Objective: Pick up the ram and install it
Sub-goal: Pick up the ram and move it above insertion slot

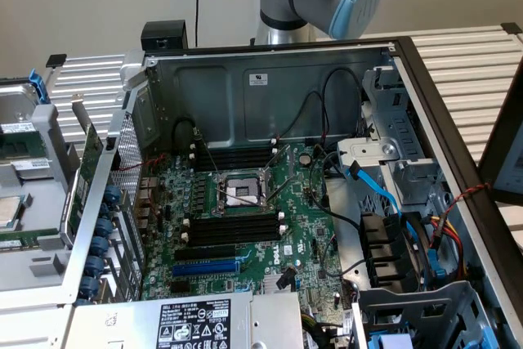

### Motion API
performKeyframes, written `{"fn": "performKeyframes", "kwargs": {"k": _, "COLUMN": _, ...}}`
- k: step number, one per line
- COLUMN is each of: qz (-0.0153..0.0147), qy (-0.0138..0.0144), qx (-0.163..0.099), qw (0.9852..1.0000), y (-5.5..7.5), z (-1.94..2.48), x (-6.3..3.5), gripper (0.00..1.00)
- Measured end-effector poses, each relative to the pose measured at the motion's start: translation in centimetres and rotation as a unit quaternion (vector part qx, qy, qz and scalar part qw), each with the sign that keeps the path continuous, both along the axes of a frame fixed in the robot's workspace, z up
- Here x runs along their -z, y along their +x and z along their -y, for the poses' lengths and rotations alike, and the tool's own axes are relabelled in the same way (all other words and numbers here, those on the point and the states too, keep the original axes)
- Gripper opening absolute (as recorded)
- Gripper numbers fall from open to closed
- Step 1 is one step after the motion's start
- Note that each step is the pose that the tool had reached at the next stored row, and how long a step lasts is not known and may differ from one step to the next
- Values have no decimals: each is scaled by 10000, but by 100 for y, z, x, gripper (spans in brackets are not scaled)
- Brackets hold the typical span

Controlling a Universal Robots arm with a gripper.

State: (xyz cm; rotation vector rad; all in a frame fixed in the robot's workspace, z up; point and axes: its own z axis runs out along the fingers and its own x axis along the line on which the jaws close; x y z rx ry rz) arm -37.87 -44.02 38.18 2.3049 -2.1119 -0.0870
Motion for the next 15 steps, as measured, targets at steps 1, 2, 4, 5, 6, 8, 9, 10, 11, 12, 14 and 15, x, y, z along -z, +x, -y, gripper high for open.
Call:
{"fn": "performKeyframes", "kwargs": {"k": 1, "qz": -13, "qy": 0, "qx": -3, "qw": 10000, "y": 35, "z": 0, "x": -4, "gripper": 13}}
{"fn": "performKeyframes", "kwargs": {"k": 2, "qz": -27, "qy": 0, "qx": -6, "qw": 10000, "y": 72, "z": 0, "x": -8, "gripper": 13}}
{"fn": "performKeyframes", "kwargs": {"k": 4, "qz": -54, "qy": 0, "qx": -12, "qw": 10000, "y": 139, "z": 0, "x": -13, "gripper": 13}}
{"fn": "performKeyframes", "kwargs": {"k": 5, "qz": -70, "qy": 0, "qx": -15, "qw": 10000, "y": 174, "z": 0, "x": -15, "gripper": 13}}
{"fn": "performKeyframes", "kwargs": {"k": 6, "qz": -86, "qy": 0, "qx": -18, "qw": 10000, "y": 207, "z": 0, "x": -17, "gripper": 13}}
{"fn": "performKeyframes", "kwargs": {"k": 8, "qz": -124, "qy": -1, "qx": -24, "qw": 9999, "y": 270, "z": 0, "x": -20, "gripper": 13}}
{"fn": "performKeyframes", "kwargs": {"k": 9, "qz": -146, "qy": -2, "qx": -27, "qw": 9999, "y": 302, "z": 1, "x": -20, "gripper": 13}}
{"fn": "performKeyframes", "kwargs": {"k": 10, "qz": -166, "qy": -2, "qx": -30, "qw": 9999, "y": 333, "z": 0, "x": -21, "gripper": 13}}
{"fn": "performKeyframes", "kwargs": {"k": 11, "qz": -187, "qy": -3, "qx": -32, "qw": 9998, "y": 366, "z": 1, "x": -22, "gripper": 13}}
{"fn": "performKeyframes", "kwargs": {"k": 12, "qz": -202, "qy": -3, "qx": -35, "qw": 9998, "y": 398, "z": 0, "x": -22, "gripper": 13}}
{"fn": "performKeyframes", "kwargs": {"k": 14, "qz": -223, "qy": -3, "qx": -41, "qw": 9997, "y": 476, "z": 0, "x": -26, "gripper": 13}}
{"fn": "performKeyframes", "kwargs": {"k": 15, "qz": -226, "qy": -3, "qx": -44, "qw": 9997, "y": 518, "z": 1, "x": -31, "gripper": 13}}
